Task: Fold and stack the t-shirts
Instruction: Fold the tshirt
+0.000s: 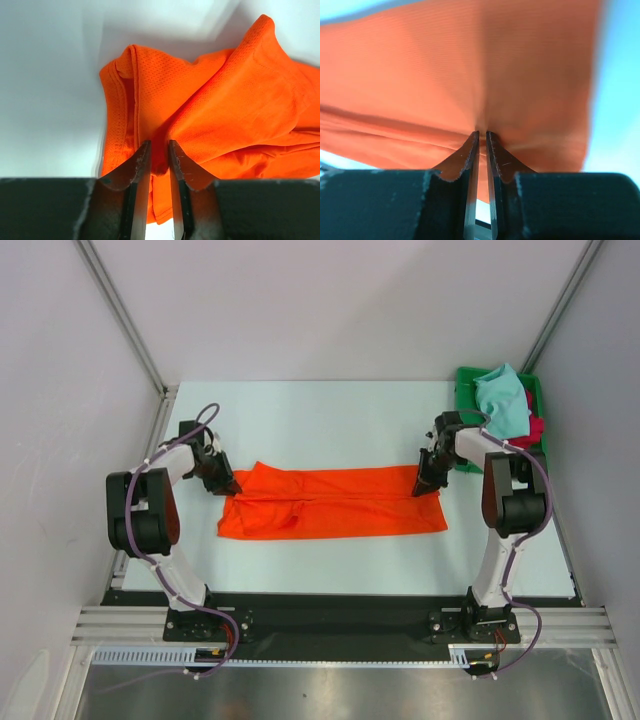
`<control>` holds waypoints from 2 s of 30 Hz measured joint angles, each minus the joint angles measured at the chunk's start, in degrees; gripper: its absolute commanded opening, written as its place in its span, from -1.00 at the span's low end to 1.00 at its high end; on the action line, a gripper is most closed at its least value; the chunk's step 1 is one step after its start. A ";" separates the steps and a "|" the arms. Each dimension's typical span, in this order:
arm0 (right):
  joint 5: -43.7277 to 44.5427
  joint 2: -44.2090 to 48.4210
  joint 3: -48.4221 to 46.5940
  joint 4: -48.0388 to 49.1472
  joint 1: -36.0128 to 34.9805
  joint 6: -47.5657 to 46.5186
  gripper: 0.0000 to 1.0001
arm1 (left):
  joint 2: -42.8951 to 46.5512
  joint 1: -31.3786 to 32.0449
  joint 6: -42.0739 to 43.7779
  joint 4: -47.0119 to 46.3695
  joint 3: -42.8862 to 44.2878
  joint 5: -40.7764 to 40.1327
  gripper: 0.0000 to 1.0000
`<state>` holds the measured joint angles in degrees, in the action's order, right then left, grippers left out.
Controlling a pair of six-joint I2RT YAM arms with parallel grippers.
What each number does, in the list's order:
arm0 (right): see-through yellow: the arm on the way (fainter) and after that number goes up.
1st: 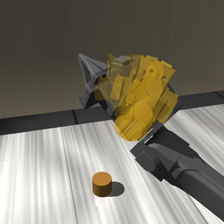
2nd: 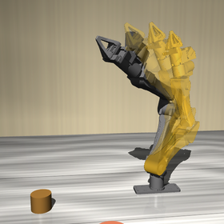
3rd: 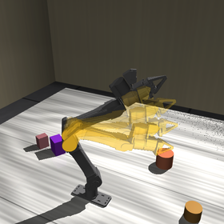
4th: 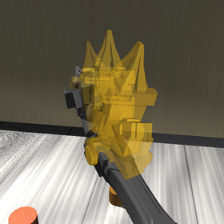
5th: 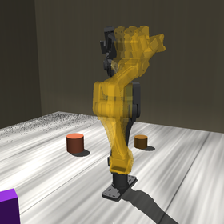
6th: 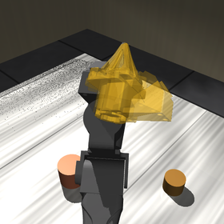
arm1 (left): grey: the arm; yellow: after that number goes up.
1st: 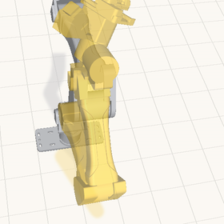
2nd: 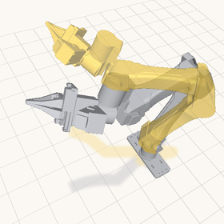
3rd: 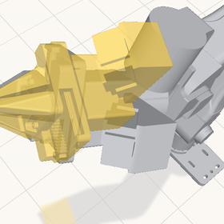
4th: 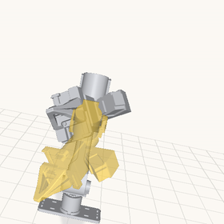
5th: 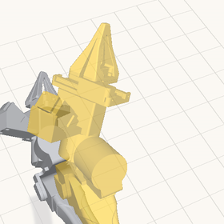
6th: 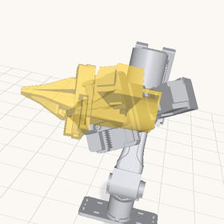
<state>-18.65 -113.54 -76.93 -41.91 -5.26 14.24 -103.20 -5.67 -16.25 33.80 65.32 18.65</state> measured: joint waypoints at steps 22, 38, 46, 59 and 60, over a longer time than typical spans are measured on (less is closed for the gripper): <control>-14.32 -7.98 -22.77 15.91 -21.27 13.90 -0.13 | -1.03 -0.09 -0.81 0.26 5.35 4.46 0.04; -19.93 -9.44 -15.76 16.79 -21.53 15.85 -0.29 | -5.07 -0.09 -0.63 -2.80 3.74 5.75 -0.37; -20.85 -12.59 -14.10 16.41 -21.55 16.00 -0.35 | -4.44 -0.09 -0.70 -3.15 3.21 5.66 -0.90; -22.32 -14.40 -12.44 15.74 -20.87 16.20 -0.37 | 6.84 -0.09 -0.76 -2.64 -4.46 5.29 -0.99; -22.34 -14.40 -12.44 15.72 -20.87 16.20 -0.37 | 7.17 -0.09 -0.76 -2.62 -5.33 5.16 -0.99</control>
<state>-40.99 -127.94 -89.36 -26.20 -26.13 30.44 -96.03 -5.76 -17.02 31.18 59.99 23.81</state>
